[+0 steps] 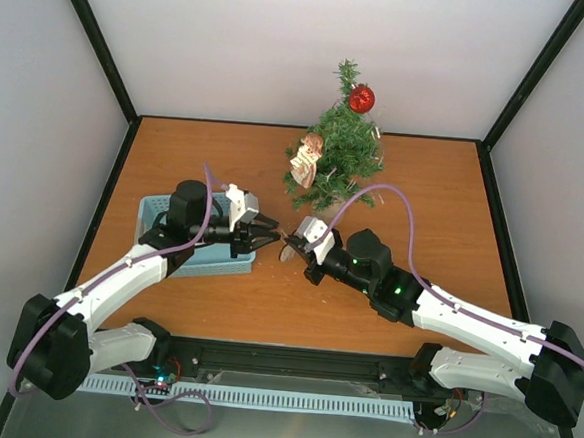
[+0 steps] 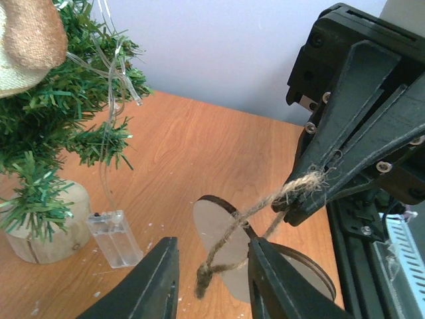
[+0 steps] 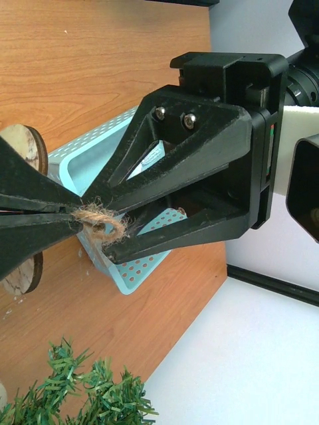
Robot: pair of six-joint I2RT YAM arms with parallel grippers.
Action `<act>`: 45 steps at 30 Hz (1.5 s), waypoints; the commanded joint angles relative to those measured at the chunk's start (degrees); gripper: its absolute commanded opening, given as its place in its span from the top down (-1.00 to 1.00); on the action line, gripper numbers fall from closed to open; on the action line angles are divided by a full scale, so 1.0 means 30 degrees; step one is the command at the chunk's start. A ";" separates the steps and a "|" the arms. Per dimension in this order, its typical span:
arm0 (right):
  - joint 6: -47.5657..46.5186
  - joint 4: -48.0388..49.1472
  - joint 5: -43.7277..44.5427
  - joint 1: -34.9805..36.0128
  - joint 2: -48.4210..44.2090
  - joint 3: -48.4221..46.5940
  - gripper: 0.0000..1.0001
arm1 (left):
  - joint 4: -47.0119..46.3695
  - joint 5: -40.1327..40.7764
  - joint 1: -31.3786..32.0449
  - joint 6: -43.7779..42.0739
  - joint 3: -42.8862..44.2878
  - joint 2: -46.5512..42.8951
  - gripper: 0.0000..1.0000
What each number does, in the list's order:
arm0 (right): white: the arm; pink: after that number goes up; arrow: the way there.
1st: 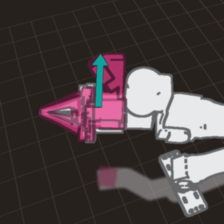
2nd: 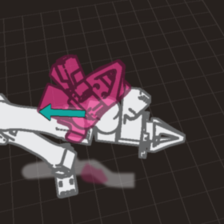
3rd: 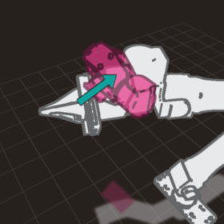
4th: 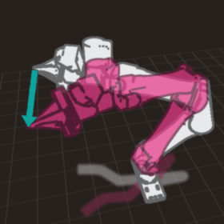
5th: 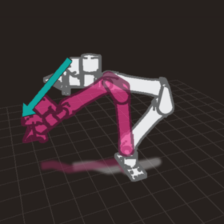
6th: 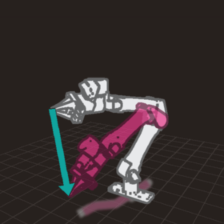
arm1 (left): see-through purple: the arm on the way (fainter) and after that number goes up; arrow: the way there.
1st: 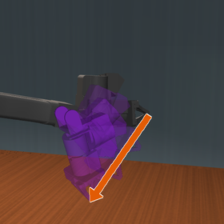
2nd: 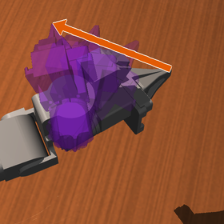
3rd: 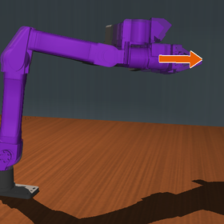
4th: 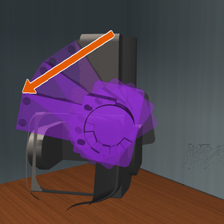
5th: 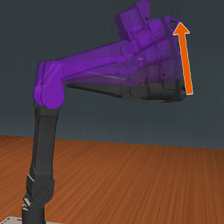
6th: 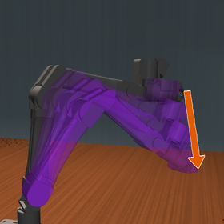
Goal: Decorate the small christmas tree
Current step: Hang the decoration item on the Christmas tree.
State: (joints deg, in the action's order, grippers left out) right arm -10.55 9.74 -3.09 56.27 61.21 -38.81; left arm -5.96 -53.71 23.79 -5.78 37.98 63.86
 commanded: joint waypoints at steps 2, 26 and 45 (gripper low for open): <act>-0.0059 0.0294 -0.0175 -0.0036 -0.0390 0.0129 0.94 | -0.0546 -0.0963 -0.0083 -0.0974 0.0584 0.0092 0.62; 0.0088 0.2437 0.2371 -0.2028 0.3335 -0.0758 0.95 | -0.1554 0.3234 -0.0079 0.0596 0.2212 0.2805 0.99; 0.0365 0.4268 0.3022 -0.3615 0.5797 -0.1066 0.94 | -0.3568 0.4555 -0.0079 0.1596 0.3405 0.5927 0.99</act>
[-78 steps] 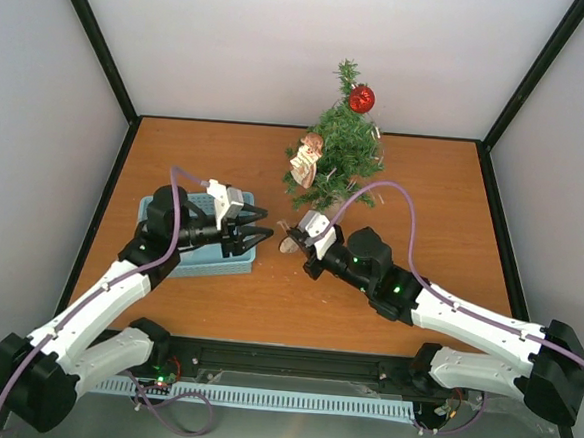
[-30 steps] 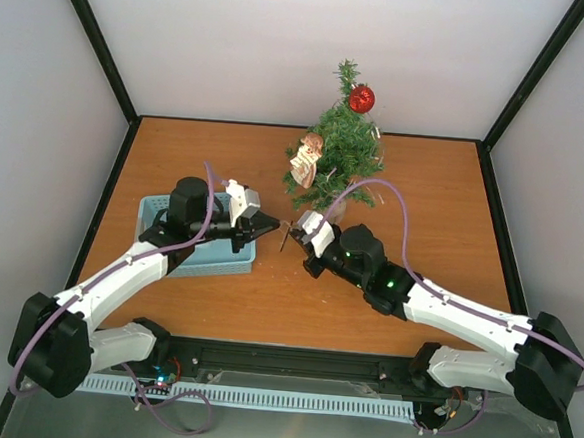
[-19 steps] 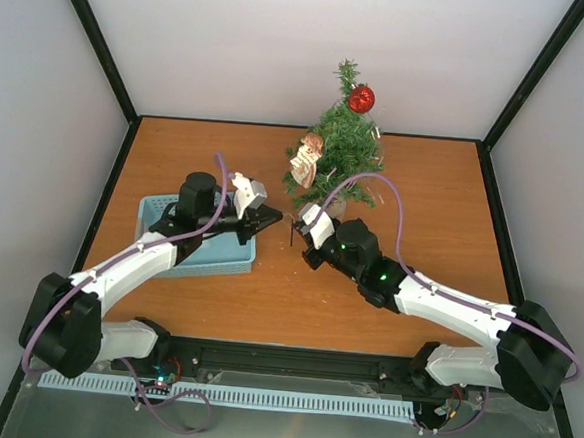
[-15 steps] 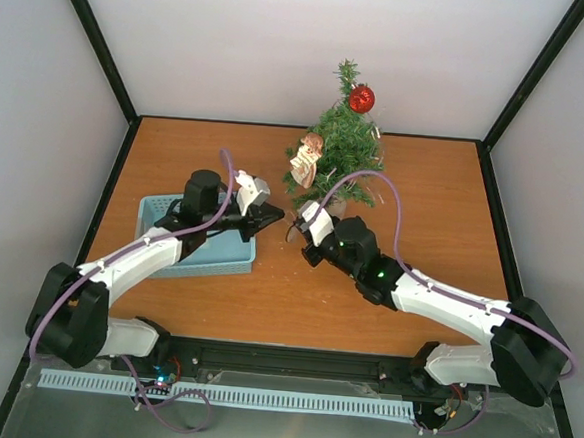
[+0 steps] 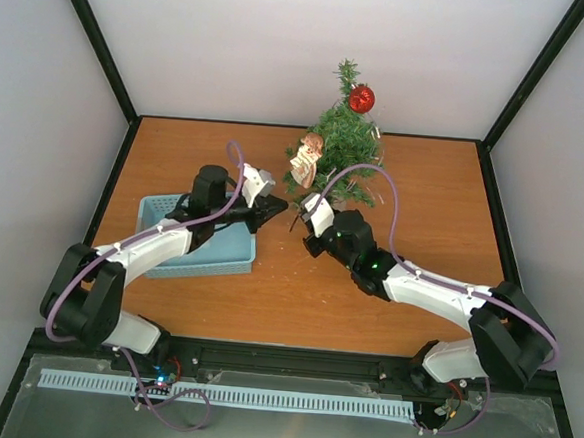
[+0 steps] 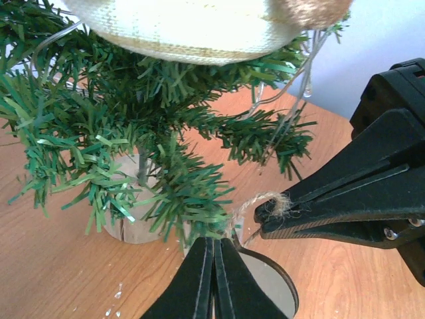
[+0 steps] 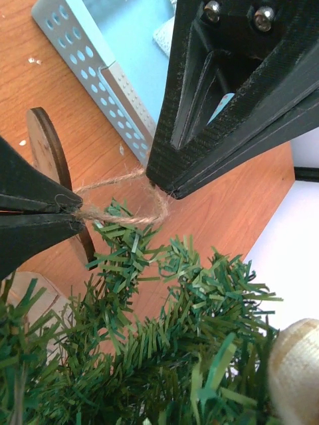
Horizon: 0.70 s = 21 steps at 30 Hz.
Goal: Decorate the small christmas tree
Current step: Hang the decoration item on the Christmas tree.
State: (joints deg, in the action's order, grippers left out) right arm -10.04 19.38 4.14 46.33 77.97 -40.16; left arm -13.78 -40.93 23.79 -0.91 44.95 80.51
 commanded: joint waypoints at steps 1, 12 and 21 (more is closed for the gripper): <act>0.0185 0.1116 0.0707 -0.0344 0.0249 -0.0616 0.94 | -0.0946 0.0354 -0.0079 -0.0043 0.1201 0.0482 0.99; 0.0242 0.1842 0.1136 -0.0581 0.1019 -0.0728 0.94 | -0.1024 0.0907 -0.0079 -0.0077 0.1587 0.1265 0.99; 0.0527 0.2471 0.1886 -0.0647 0.1348 -0.0641 0.95 | -0.1768 0.1587 -0.0083 0.0200 0.1451 0.1632 0.98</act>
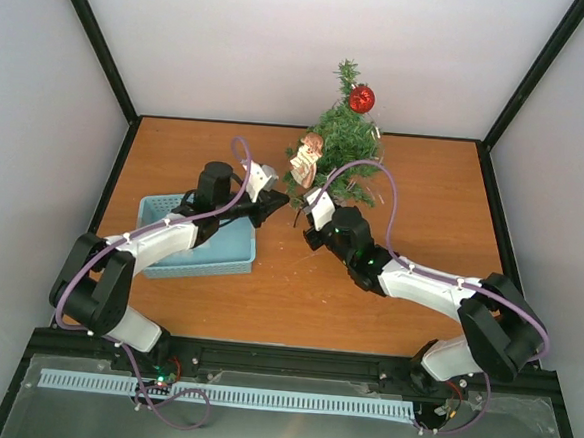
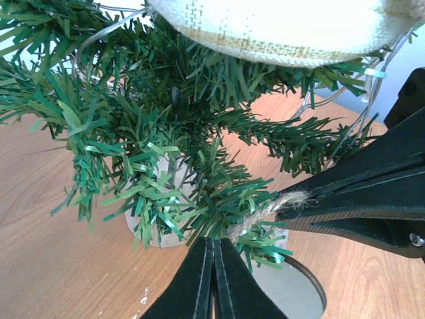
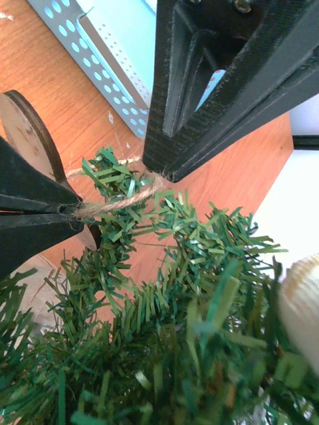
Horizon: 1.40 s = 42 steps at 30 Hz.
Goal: Decorate the small christmas tree
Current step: Hang the decoration item on the Christmas tree.
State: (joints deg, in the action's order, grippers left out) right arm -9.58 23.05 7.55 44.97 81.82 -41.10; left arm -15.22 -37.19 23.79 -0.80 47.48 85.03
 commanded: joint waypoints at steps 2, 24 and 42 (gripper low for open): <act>0.0344 0.1511 0.0889 -0.0195 0.0056 -0.0249 0.94 | -0.1916 0.0501 -0.0079 0.0352 0.0386 0.0102 0.99; 0.0765 0.1647 0.0343 -0.0194 -0.0376 0.0627 0.42 | -0.3865 0.0442 -0.0079 0.1315 -0.0243 0.0567 0.99; 0.0338 0.2674 -0.1330 -0.0137 -0.4435 0.4402 0.39 | -0.5873 -0.0452 -0.0079 0.2418 -0.0468 0.0881 0.99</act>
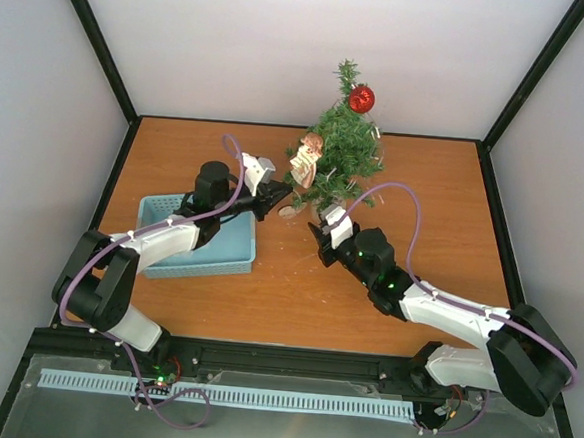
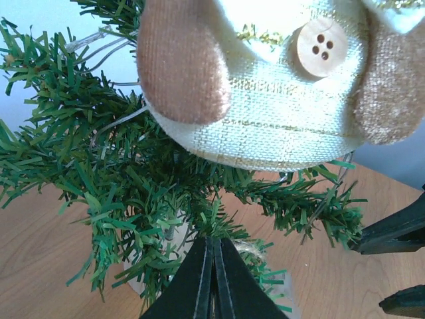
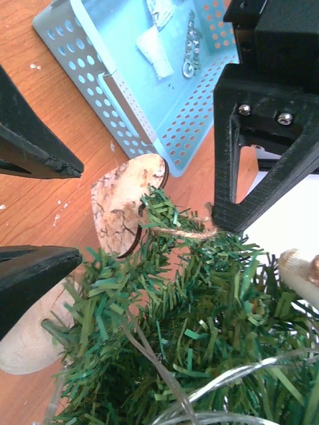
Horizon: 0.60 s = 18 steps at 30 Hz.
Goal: Decorate the small christmas tree
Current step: Hang the decoration item on the Christmas tree.
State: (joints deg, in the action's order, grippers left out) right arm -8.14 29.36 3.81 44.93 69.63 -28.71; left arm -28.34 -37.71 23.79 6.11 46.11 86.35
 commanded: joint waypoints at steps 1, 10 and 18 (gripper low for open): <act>-0.0137 0.0555 -0.0112 -0.0122 -0.0359 0.0263 0.39 | -0.1550 -0.0288 -0.0079 0.0078 0.0024 0.0568 0.99; -0.0238 0.0523 0.0227 -0.0122 -0.0724 0.0551 0.38 | -0.2306 -0.1423 -0.0074 0.0474 -0.0442 0.0653 0.99; -0.0102 0.0333 0.0256 -0.0122 -0.1504 0.0704 0.20 | -0.1576 -0.1637 -0.0070 0.0511 -0.0328 0.0434 0.74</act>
State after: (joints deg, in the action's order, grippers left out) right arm -8.67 29.34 4.05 44.93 67.07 -27.44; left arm -31.73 -40.80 23.79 7.86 44.49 88.64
